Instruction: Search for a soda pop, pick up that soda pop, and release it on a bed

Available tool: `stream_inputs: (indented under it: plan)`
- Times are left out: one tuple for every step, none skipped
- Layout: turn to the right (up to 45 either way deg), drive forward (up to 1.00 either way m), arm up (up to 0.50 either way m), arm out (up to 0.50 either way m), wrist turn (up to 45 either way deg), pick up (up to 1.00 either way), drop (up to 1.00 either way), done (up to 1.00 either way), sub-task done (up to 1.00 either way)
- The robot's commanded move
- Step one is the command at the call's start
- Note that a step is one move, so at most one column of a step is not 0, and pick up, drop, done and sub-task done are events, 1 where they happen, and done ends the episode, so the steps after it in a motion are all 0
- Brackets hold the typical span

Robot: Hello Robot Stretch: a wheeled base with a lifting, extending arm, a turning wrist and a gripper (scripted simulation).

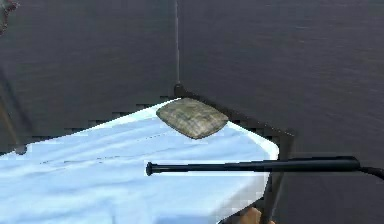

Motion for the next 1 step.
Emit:
stream_inputs:
  plan:
    - [45.0, 0.0, 0.0, 0.0, 0.0, 0.0, 0.0, 0.0, 0.0]
